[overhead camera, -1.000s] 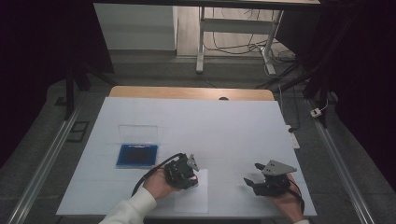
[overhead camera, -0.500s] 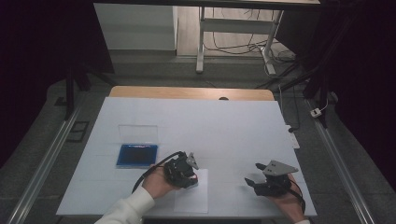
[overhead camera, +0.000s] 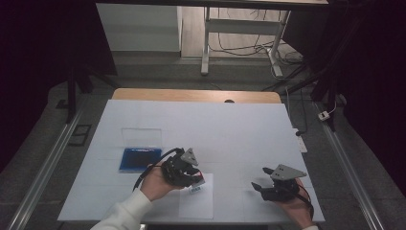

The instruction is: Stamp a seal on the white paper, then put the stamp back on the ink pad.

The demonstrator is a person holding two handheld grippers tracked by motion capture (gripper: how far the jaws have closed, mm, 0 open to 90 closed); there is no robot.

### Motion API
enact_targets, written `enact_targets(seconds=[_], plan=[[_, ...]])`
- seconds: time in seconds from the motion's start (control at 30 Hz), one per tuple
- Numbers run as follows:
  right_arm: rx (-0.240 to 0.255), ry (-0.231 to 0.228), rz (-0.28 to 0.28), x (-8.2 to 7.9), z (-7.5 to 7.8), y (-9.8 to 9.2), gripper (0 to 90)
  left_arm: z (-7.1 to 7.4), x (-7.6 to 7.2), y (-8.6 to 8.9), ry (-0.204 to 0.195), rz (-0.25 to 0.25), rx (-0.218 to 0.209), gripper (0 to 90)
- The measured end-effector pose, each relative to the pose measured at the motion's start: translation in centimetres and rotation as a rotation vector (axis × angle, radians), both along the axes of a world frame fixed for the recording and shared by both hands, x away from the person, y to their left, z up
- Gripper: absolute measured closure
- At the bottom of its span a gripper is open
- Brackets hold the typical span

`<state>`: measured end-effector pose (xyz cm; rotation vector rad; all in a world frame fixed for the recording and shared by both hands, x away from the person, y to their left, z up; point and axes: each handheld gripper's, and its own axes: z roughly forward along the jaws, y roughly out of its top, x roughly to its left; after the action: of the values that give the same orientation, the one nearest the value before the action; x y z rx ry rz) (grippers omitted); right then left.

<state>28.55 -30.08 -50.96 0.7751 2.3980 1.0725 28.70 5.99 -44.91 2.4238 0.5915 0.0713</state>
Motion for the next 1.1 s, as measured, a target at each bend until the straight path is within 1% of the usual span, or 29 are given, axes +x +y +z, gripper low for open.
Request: enact_targets(seconds=[0.13, 0.3, 0.53, 0.8, 0.9, 0.97, 1.0, 1.1], plan=[[-0.002, 0.001, 0.0, 0.0, 0.0, 0.0, 28.2, 0.5, -0.1, 0.5, 0.002, 0.0, -0.016, 69.7], [0.002, 0.002, -0.006, 0.1, 0.0, -0.1, 28.3, 1.1, -0.2, 1.1, -0.006, 0.002, -0.03, 69.7], [0.003, 0.005, -0.007, 0.1, -0.1, -0.2, 28.3, 1.8, -0.2, 2.2, -0.01, 0.019, -0.054, 69.7], [0.001, 0.004, -0.002, 0.1, -0.1, -0.1, 28.4, 2.3, -0.2, 3.4, -0.018, 0.047, -0.06, 69.7], [0.008, 0.008, -0.007, 0.1, -0.1, -0.2, 28.4, 2.6, 0.0, 4.1, -0.024, 0.061, -0.062, 69.7], [0.004, 0.005, -0.005, 0.1, -0.2, -0.2, 28.4, 2.8, 0.1, 4.6, -0.026, 0.073, -0.067, 69.7], [0.006, 0.006, -0.006, 0.1, -0.2, -0.2, 28.4, 2.9, 0.1, 4.8, -0.026, 0.083, -0.075, 69.7], [0.007, 0.007, -0.006, 0.1, -0.2, -0.2, 28.4, 3.2, 0.1, 5.4, -0.031, 0.091, -0.076, 69.7]])
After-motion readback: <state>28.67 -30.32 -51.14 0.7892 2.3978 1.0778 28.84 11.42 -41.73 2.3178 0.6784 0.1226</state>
